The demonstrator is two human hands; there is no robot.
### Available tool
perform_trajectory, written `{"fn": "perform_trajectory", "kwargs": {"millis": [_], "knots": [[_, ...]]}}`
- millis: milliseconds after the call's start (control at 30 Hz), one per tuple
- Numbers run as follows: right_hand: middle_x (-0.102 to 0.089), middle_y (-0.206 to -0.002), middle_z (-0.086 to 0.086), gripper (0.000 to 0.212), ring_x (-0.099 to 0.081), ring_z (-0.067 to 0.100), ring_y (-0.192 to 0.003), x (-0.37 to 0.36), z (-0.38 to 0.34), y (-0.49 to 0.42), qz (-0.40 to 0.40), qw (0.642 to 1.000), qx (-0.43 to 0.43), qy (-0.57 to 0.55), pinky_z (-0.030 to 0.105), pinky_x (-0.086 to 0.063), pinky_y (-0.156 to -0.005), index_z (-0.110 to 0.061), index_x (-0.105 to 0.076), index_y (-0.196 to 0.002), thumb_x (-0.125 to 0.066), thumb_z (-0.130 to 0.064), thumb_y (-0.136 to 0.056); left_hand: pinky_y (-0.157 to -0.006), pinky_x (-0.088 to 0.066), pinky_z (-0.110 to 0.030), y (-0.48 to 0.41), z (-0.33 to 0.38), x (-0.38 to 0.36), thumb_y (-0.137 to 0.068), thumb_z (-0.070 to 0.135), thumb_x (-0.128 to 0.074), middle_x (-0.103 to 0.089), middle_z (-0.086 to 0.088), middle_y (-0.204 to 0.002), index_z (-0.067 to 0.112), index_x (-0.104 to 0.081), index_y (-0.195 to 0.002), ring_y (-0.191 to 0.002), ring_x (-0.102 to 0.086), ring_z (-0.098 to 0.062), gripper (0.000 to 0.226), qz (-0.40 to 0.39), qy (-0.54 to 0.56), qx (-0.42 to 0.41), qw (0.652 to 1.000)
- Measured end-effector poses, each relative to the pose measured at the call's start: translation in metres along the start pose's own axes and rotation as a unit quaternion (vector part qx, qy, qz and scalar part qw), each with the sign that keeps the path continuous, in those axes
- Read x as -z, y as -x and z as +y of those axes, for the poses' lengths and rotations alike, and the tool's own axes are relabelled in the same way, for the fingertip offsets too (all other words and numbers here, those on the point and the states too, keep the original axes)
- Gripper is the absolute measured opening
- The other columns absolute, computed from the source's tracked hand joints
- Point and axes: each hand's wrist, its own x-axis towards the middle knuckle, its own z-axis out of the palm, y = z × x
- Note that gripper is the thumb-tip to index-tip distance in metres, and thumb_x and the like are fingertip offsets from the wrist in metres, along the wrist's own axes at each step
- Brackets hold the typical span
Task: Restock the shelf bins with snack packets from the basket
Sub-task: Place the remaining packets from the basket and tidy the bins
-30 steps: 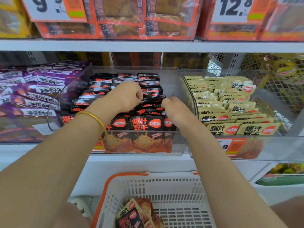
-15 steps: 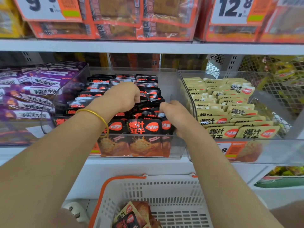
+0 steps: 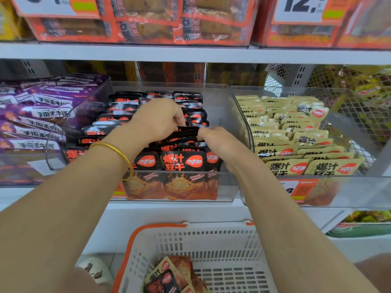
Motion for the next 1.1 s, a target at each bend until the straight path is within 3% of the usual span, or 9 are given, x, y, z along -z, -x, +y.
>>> {"fn": "perform_trajectory", "kwargs": {"millis": [100, 200, 300, 467, 567, 667, 900, 1100], "knots": [[-0.043, -0.072, 0.000, 0.026, -0.041, 0.013, -0.061, 0.003, 0.000, 0.006, 0.032, 0.997, 0.028, 0.061, 0.026, -0.033, -0.053, -0.010, -0.045, -0.083, -0.042, -0.031, -0.097, -0.086, -0.037, -0.021, 0.007, 0.002, 0.002, -0.097, 0.014, -0.049, -0.065, -0.004, -0.117, 0.012, -0.068, -0.112, -0.104, -0.057, -0.017, 0.025, 0.014, 0.011, 0.002, 1.000], [-0.043, -0.082, 0.006, 0.027, -0.042, 0.022, -0.078, 0.008, 0.002, 0.019, 0.054, 0.977, 0.068, 0.197, 0.024, -0.032, -0.065, -0.005, -0.048, -0.094, -0.033, -0.026, -0.101, -0.096, -0.041, -0.036, 0.020, 0.001, -0.009, -0.098, 0.027, -0.043, -0.064, -0.001, -0.117, 0.020, -0.063, -0.115, -0.109, -0.055, -0.023, 0.027, 0.026, -0.017, -0.001, 1.000], [-0.036, -0.069, 0.004, 0.027, -0.039, 0.023, -0.080, 0.012, 0.003, 0.023, 0.047, 0.961, 0.066, 0.266, 0.027, -0.030, -0.069, -0.006, -0.039, -0.073, -0.033, -0.013, -0.099, -0.099, -0.038, -0.042, 0.033, 0.001, -0.016, -0.100, 0.031, -0.038, -0.062, 0.000, -0.122, 0.025, -0.058, -0.123, -0.116, -0.051, -0.026, 0.031, 0.035, -0.026, -0.010, 0.999], [-0.043, -0.073, 0.003, 0.012, -0.044, 0.023, -0.076, 0.013, 0.011, 0.014, 0.047, 0.975, 0.093, 0.195, 0.029, -0.036, -0.062, -0.007, -0.045, -0.092, -0.037, -0.012, -0.099, -0.092, -0.035, -0.024, 0.034, -0.002, -0.012, -0.099, 0.019, -0.045, -0.055, -0.002, -0.134, 0.019, -0.052, -0.132, -0.120, -0.049, -0.019, 0.034, -0.011, 0.032, -0.020, 0.999], [-0.047, -0.081, 0.004, 0.015, -0.040, 0.017, -0.069, 0.009, 0.015, 0.013, 0.071, 0.979, 0.110, 0.154, 0.025, -0.032, -0.052, -0.013, -0.043, -0.084, -0.039, -0.004, -0.097, -0.085, -0.034, -0.020, 0.029, -0.003, -0.011, -0.097, 0.016, -0.050, -0.057, 0.000, -0.129, 0.018, -0.057, -0.125, -0.106, -0.050, -0.011, 0.029, -0.012, 0.052, -0.025, 0.998], [-0.049, -0.090, 0.007, 0.018, -0.041, 0.019, -0.074, 0.006, 0.016, 0.016, 0.097, 0.977, 0.113, 0.153, 0.024, -0.031, -0.050, -0.013, -0.044, -0.084, -0.039, 0.001, -0.094, -0.084, -0.035, -0.021, 0.023, -0.005, -0.012, -0.094, 0.014, -0.055, -0.059, 0.001, -0.120, 0.017, -0.062, -0.115, -0.106, -0.052, -0.013, 0.022, -0.004, 0.072, -0.039, 0.997], [-0.053, -0.092, 0.009, 0.018, -0.043, 0.022, -0.076, 0.002, 0.018, 0.020, 0.153, 0.967, 0.139, 0.147, 0.030, -0.032, -0.055, -0.012, -0.046, -0.086, -0.038, 0.002, -0.092, -0.079, -0.037, -0.021, 0.012, -0.003, -0.008, -0.090, 0.014, -0.062, -0.057, 0.007, -0.098, 0.013, -0.066, -0.100, -0.097, -0.054, -0.011, 0.012, -0.011, 0.106, -0.068, 0.992], [-0.057, -0.096, 0.013, 0.014, -0.051, 0.027, -0.086, -0.008, 0.014, 0.017, 0.146, 0.969, 0.125, 0.153, 0.035, -0.045, -0.075, -0.007, -0.051, -0.096, -0.037, -0.005, -0.096, -0.078, -0.038, -0.021, 0.015, -0.006, -0.013, -0.087, 0.018, -0.065, -0.063, 0.000, -0.105, 0.012, -0.065, -0.098, -0.100, -0.055, -0.016, 0.012, 0.013, 0.099, -0.066, 0.993]]}}
